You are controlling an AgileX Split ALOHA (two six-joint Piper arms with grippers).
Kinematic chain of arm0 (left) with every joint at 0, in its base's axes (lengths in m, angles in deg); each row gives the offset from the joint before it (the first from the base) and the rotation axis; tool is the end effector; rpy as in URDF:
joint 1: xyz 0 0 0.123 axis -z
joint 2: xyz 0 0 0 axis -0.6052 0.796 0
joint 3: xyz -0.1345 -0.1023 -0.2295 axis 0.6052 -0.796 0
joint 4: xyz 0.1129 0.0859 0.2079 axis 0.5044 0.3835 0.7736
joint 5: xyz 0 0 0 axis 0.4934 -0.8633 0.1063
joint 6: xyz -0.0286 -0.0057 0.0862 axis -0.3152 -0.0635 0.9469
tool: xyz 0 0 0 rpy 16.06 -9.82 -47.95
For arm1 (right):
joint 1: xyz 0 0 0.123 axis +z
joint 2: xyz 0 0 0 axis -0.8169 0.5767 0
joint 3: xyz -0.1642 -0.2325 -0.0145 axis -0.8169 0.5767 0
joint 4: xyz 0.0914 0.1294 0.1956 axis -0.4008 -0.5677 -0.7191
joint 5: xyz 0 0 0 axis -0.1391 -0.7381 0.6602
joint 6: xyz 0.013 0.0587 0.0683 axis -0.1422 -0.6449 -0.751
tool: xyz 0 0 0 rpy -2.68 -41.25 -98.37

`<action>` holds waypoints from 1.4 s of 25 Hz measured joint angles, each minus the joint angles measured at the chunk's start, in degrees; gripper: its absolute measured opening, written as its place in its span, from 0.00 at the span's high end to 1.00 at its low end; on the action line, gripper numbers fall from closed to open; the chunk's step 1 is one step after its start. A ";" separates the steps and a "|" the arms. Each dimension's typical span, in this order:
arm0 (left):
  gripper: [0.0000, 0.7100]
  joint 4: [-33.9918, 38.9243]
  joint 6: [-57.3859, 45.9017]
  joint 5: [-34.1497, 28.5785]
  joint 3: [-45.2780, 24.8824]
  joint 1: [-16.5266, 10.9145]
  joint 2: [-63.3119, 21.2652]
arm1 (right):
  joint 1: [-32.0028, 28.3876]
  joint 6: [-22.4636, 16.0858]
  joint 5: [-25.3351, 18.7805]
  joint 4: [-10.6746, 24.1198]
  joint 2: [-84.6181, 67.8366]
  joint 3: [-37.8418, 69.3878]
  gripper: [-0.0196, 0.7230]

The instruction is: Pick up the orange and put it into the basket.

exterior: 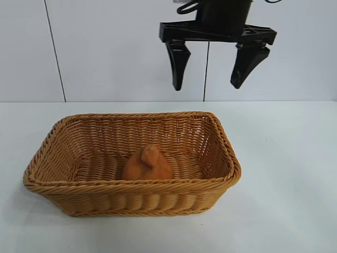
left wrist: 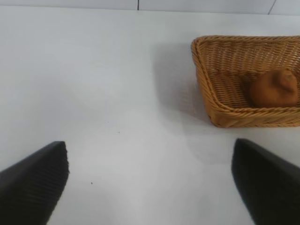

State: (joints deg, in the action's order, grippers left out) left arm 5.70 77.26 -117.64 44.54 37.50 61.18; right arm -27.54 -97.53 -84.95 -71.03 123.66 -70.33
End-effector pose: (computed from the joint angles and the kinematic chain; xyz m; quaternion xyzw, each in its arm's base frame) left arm -0.0061 -0.0054 0.2779 0.0033 0.8517 -0.0357 0.5227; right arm 0.3722 0.1904 0.2691 -0.1568 0.9808 0.0299 0.1122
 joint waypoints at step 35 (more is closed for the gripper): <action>0.05 0.00 0.00 0.00 0.00 0.00 0.00 | -21.53 6.41 -0.28 -3.98 -34.53 47.32 0.04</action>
State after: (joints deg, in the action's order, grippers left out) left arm 5.70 77.26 -117.64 44.54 37.50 61.18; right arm -49.07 -91.12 -85.23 -75.01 89.13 -23.01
